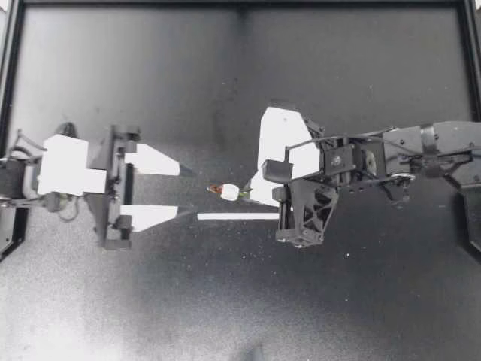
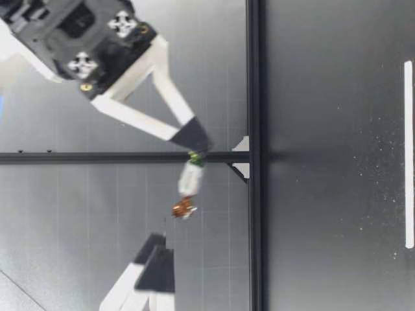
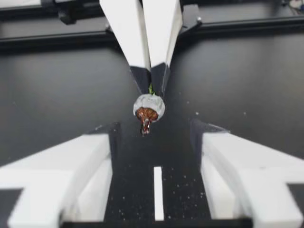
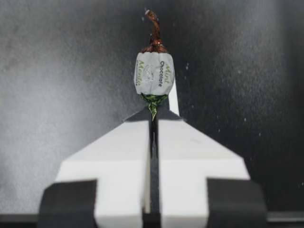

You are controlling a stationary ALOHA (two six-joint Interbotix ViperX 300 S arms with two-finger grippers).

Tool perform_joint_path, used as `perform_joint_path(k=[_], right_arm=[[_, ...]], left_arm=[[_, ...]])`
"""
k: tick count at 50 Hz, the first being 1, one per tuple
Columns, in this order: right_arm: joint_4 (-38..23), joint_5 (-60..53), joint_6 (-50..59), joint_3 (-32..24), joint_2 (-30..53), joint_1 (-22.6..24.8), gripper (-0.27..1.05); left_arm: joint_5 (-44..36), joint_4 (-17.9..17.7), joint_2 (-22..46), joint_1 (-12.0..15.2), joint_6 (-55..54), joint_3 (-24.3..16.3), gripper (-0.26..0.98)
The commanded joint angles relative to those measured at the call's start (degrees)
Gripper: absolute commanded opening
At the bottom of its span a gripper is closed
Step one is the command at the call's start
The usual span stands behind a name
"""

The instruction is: Pick up the candy and unwrap it.

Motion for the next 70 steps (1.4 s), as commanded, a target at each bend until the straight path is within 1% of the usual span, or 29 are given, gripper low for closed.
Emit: perform_joint_path(k=[1,17,25,28,35,39,41,51,63,70], right_arm=[[-0.09,-1.76,0.09,-1.49,-2.11,0.35,-0.13],[-0.09,-2.46,0.09,-1.49,-2.11,0.35,-0.13],[0.00,-2.46,0.26,-1.32,-2.11,0.44,-0.13],[-0.09,-2.46,0.26,-1.23,-2.11,0.53,-0.13],[0.00,-2.46,0.35,-1.23,-2.02,0.70,-0.13],[0.00,-2.46,0.44,-1.23,-2.02,0.79,-0.13],[0.00,-2.46,0.44,-1.23,-2.11,0.79,-0.13],[-0.09,-3.25,0.53,-0.44,-2.81,0.79,-0.13],[0.26,-7.03,1.14,4.92,-6.68,0.88,-0.14],[0.53,-10.02,2.02,7.21,-7.73,0.88,-0.14]], left_arm=[[-0.53,-0.09,0.35,-0.09,0.00,-1.85,0.47],[-0.70,0.00,2.11,-0.09,0.00,-3.60,0.46],[-0.79,0.00,2.55,-0.09,0.00,-3.87,0.44],[-1.05,0.00,2.55,-0.09,-0.18,-3.96,0.38],[-1.14,-0.35,2.55,0.09,-0.35,-3.87,0.00],[-1.14,-0.62,2.55,0.09,-0.53,-3.60,-0.13],[-1.05,-0.79,2.55,0.09,-0.79,-3.52,-0.17],[-0.97,-1.14,1.85,0.09,-0.62,-2.99,-0.19],[-1.05,-1.14,0.79,0.09,-1.67,-1.76,-0.19],[-1.14,-1.14,1.14,0.09,-2.29,-2.11,-0.19]])
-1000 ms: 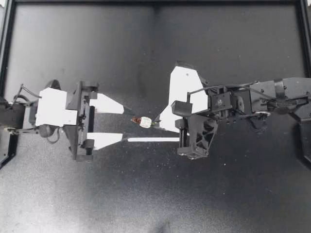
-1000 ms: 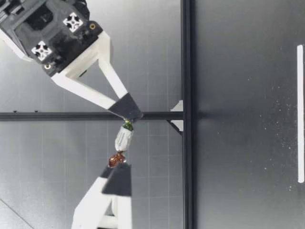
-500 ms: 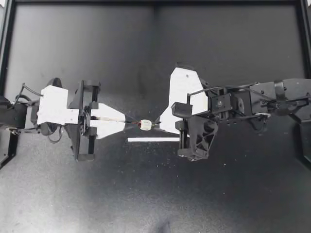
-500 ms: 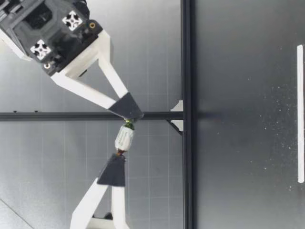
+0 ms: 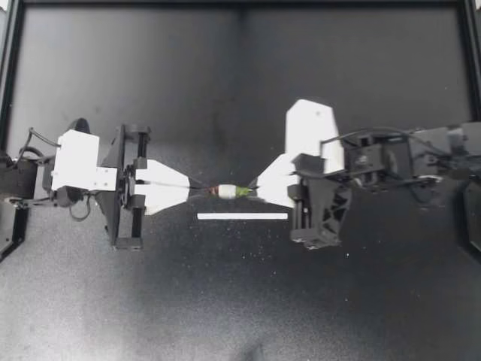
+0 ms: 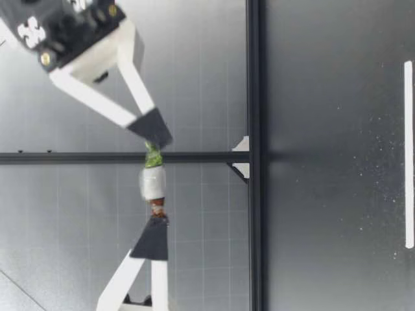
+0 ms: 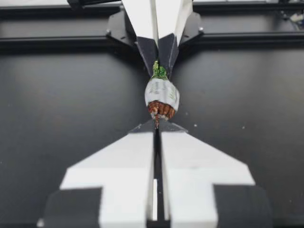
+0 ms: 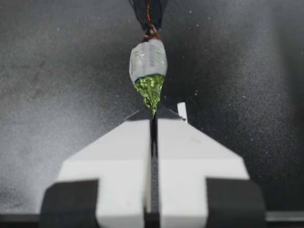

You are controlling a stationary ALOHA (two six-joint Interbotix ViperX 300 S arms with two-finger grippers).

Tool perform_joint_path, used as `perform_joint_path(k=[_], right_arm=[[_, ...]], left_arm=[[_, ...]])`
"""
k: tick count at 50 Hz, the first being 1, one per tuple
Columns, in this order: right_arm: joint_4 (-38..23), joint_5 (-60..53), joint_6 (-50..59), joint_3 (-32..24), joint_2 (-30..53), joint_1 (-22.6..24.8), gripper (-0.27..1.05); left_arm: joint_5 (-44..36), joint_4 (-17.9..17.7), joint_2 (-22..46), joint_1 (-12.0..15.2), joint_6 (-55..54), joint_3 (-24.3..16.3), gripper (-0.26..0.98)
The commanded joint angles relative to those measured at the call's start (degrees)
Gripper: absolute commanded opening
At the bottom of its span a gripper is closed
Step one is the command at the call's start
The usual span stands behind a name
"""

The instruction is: Pick up the candy and unwrap it.

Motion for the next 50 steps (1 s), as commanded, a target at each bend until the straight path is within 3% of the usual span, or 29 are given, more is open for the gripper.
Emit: perform_joint_path(k=[1,39,50], right_arm=[[0.18,-1.76,0.26,0.53,-1.85,0.26,-0.14],[-0.79,-3.96,0.00,2.90,-2.55,0.35,-0.14],[-1.93,-6.68,-0.35,0.88,-1.05,0.26,-0.14]], left_arm=[[-0.35,-0.09,-0.79,0.09,-0.09,-0.62,-0.19],[-0.35,-0.18,-0.35,0.09,-0.35,-0.62,-0.19],[0.18,-0.18,1.85,0.09,0.70,-3.08,-0.19]])
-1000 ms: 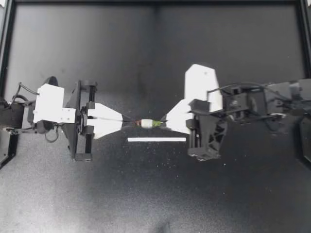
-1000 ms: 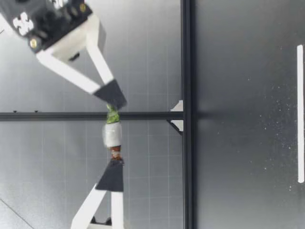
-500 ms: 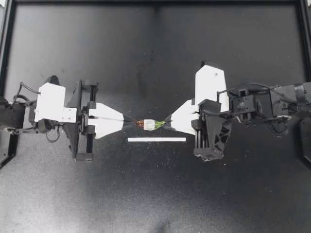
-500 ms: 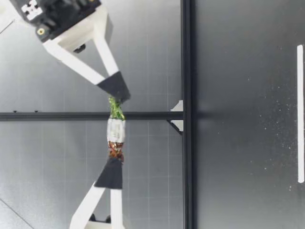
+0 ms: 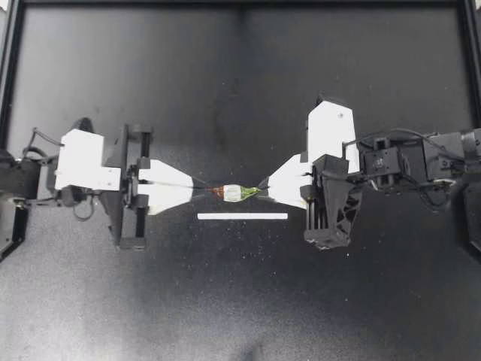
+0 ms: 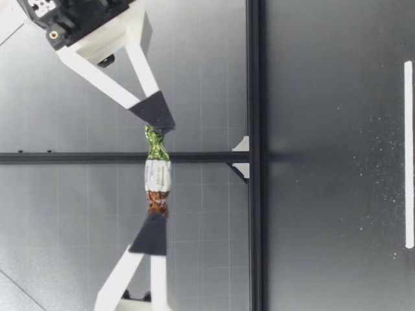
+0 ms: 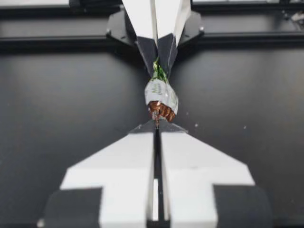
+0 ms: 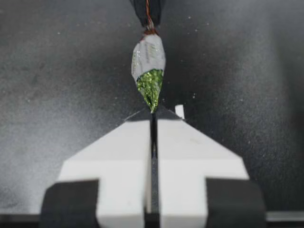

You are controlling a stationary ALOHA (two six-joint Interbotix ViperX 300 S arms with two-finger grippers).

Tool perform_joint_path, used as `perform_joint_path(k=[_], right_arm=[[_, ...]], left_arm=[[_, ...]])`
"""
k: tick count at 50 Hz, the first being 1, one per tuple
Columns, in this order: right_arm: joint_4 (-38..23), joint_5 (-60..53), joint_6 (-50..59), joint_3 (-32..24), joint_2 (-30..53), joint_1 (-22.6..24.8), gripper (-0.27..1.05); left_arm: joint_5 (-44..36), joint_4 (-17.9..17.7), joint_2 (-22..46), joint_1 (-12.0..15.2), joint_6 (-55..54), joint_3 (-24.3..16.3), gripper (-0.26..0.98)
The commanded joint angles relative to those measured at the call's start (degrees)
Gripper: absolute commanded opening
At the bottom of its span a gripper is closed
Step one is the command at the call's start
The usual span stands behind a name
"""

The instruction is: Pick up the candy and unwrap it.

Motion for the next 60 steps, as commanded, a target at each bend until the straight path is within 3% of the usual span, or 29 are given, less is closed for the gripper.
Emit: perform_joint_path(k=[1,12,35,60], right_arm=[[-0.79,-1.32,-0.09,-2.29,0.26,0.26,-0.14],[-2.11,-1.14,-0.09,-4.66,2.99,0.26,-0.14],[-0.62,-0.26,1.14,-0.09,-1.49,0.26,-0.14],[-1.05,-0.26,1.23,0.88,-1.85,0.26,-0.14]], left_arm=[[0.00,0.00,0.70,0.18,0.18,-2.29,-0.19],[-0.26,0.00,2.64,0.18,0.35,-4.04,-0.19],[-0.53,0.00,-1.14,0.18,-0.44,-0.18,-0.19],[-0.44,0.00,-2.37,0.18,-0.35,0.35,-0.19]])
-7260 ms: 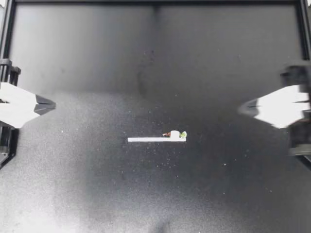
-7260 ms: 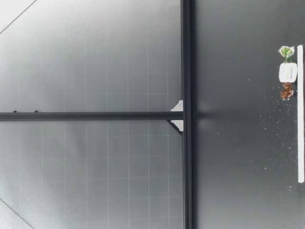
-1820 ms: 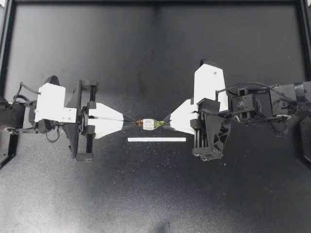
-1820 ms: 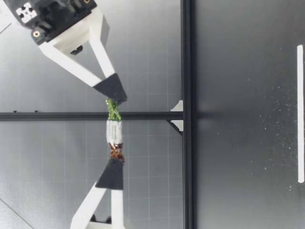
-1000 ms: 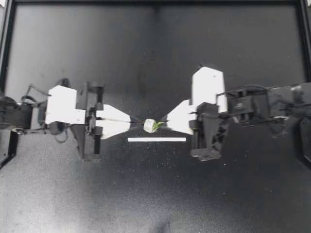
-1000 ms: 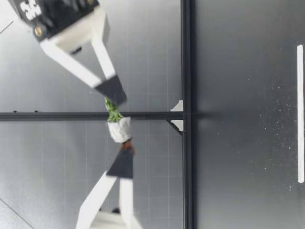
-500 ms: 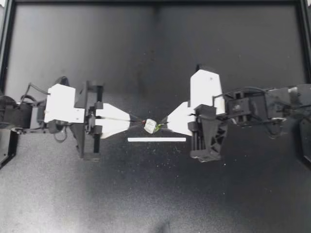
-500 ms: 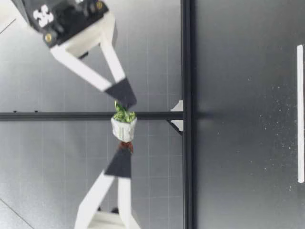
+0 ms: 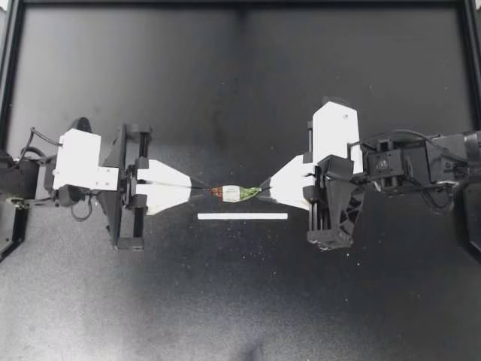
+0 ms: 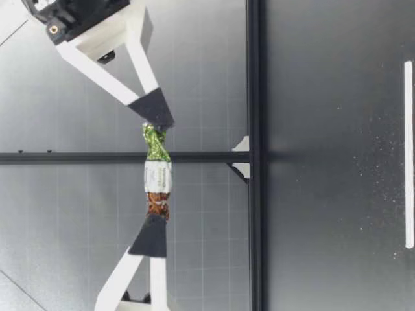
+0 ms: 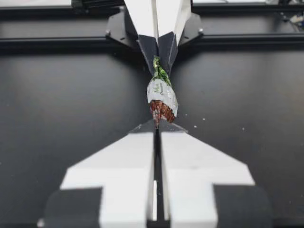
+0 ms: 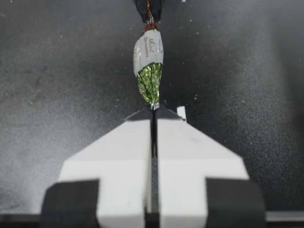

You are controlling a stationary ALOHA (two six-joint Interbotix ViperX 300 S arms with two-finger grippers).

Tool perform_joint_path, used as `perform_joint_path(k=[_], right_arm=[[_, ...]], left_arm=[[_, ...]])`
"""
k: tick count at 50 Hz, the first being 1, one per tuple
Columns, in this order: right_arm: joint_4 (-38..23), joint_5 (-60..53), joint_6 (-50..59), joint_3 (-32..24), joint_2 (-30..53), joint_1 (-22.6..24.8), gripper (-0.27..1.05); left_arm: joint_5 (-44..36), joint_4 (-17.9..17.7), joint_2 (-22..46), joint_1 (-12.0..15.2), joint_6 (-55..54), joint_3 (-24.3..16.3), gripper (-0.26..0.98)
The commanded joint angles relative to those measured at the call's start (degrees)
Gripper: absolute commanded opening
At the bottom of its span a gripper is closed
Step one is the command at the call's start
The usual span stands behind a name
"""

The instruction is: Pick up the candy and unwrap it.

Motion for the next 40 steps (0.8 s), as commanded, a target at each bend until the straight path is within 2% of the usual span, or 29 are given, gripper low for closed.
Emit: perform_joint_path(k=[1,12,18,22,31,40], right_arm=[[-0.18,0.09,-0.09,-0.44,-1.23,0.09,-0.14],[-0.35,-0.88,-0.62,-0.18,-0.79,0.00,-0.12],[-0.26,-0.97,-0.53,0.79,-0.79,0.09,-0.04],[-0.26,-1.05,-0.18,1.32,-0.79,0.00,0.11],[-0.26,-2.72,0.18,3.25,-1.05,0.00,0.58],[2.11,-14.06,3.34,6.94,-3.78,-3.25,0.53]], left_arm=[[-0.09,-0.09,-1.14,0.18,0.26,-0.53,-0.19],[1.93,0.18,-0.70,0.18,3.87,-1.14,-0.19],[2.90,0.00,-1.58,0.18,6.59,-1.32,-0.19],[3.43,0.00,-2.02,0.18,8.35,-1.49,-0.19],[5.01,0.18,-2.11,0.18,13.62,-1.85,-0.19],[12.22,0.35,-2.64,-0.18,27.60,-4.66,-0.19]])
